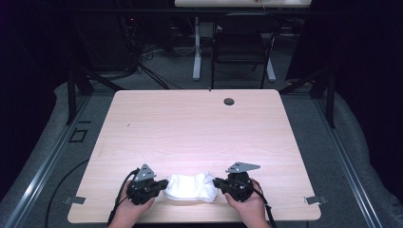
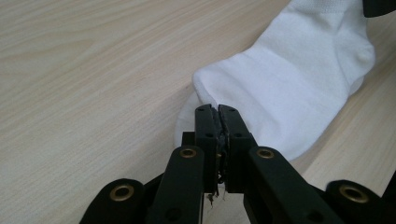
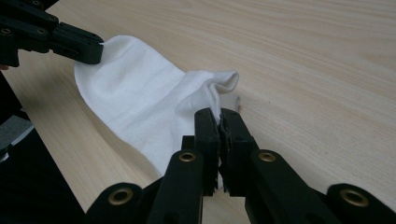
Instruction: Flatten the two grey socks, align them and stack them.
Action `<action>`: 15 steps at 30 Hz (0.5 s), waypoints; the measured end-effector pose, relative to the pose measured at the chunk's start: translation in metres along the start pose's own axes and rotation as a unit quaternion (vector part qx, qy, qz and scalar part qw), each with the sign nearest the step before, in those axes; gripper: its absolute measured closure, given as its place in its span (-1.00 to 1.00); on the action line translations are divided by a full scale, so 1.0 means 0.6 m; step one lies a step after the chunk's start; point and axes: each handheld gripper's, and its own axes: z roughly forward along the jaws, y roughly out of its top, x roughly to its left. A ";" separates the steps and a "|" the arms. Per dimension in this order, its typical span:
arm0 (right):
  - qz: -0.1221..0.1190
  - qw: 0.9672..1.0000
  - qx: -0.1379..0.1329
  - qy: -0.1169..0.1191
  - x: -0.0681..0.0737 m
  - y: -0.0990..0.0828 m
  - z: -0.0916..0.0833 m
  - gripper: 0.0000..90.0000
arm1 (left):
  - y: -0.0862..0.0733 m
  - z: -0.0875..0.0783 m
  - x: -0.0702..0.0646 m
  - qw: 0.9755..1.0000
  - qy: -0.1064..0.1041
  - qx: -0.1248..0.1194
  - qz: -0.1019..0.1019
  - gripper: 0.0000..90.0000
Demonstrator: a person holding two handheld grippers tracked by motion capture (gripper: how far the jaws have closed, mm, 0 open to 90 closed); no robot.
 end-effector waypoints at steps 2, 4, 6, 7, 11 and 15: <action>0.000 1.000 0.002 0.001 0.001 -0.001 0.001 0.93 | -0.001 0.002 -0.002 1.000 0.000 0.001 -0.002 0.95; -0.002 1.000 0.006 0.001 0.001 -0.001 0.002 0.93 | -0.001 0.004 -0.002 1.000 0.000 0.002 -0.001 0.95; -0.004 1.000 0.009 0.001 0.001 -0.002 0.003 0.93 | -0.002 0.005 -0.003 1.000 0.000 0.004 0.001 0.95; -0.005 1.000 0.011 0.001 0.002 -0.002 0.003 0.93 | -0.002 0.005 -0.004 1.000 -0.001 0.004 0.001 0.95; -0.004 1.000 0.012 0.001 0.003 -0.004 0.004 0.93 | -0.002 0.006 -0.005 1.000 0.000 0.006 0.004 0.95; -0.003 1.000 0.015 -0.001 0.002 -0.006 0.007 0.93 | -0.003 0.008 -0.004 1.000 0.003 0.006 0.005 0.94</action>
